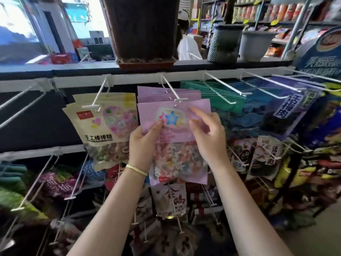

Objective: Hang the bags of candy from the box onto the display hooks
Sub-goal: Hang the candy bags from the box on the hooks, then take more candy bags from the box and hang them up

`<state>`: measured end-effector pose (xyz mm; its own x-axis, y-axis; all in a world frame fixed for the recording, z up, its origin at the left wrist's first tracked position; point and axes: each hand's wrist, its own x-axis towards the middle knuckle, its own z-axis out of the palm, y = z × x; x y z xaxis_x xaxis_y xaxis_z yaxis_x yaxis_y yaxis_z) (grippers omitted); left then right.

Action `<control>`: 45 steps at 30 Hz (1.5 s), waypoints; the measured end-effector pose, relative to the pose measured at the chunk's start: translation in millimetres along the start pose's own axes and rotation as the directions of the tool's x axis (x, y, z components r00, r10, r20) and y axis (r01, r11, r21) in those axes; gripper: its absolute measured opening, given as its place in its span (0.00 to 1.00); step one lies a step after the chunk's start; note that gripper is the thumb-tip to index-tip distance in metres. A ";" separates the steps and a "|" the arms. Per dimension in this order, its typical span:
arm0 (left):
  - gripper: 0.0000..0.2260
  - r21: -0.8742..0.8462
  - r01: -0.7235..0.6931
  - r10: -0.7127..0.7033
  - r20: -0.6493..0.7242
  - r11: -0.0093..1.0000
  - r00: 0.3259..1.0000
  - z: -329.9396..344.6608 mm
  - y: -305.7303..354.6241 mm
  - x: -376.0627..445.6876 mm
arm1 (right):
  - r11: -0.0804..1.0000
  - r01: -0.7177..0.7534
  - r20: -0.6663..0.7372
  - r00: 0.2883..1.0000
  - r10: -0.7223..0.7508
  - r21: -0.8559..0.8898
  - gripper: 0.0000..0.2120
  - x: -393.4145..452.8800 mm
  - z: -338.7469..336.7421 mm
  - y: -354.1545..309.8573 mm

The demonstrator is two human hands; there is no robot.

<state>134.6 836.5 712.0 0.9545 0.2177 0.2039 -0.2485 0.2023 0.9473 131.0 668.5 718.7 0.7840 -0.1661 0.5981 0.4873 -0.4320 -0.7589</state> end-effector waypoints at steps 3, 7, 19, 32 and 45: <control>0.10 0.051 0.020 -0.019 -0.016 0.999 1.000 -1.2 -5.6 4.0 | 1.000 -0.025 0.033 0.999 0.026 -0.012 0.16 -0.6 4.8 6.2; 0.12 0.168 -0.010 0.024 -0.085 0.986 0.996 -0.3 -10.3 12.8 | 0.999 -0.029 0.057 0.998 0.031 -0.026 0.22 -0.4 8.6 13.1; 0.22 0.727 -0.267 0.389 0.000 0.632 0.921 -39.8 -20.7 -19.8 | 0.938 0.010 -0.289 0.950 -0.116 -0.345 0.17 -54.6 23.4 16.8; 0.05 0.797 -0.176 -0.117 0.294 0.577 0.949 -328.2 39.1 -98.6 | 0.985 -0.130 0.358 0.919 0.164 -0.115 0.08 -182.0 216.5 -138.3; 0.06 0.773 0.203 -0.031 -0.231 0.601 0.972 -719.6 146.1 -182.7 | 0.987 -0.063 0.729 0.681 -0.065 0.147 0.08 -324.6 537.7 -358.3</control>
<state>-194.8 1513.4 635.3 0.8978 0.4260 0.1119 0.1717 -0.5724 0.8018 -91.3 1353.8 657.9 0.7828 0.5612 0.2688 0.4881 -0.2858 -0.8247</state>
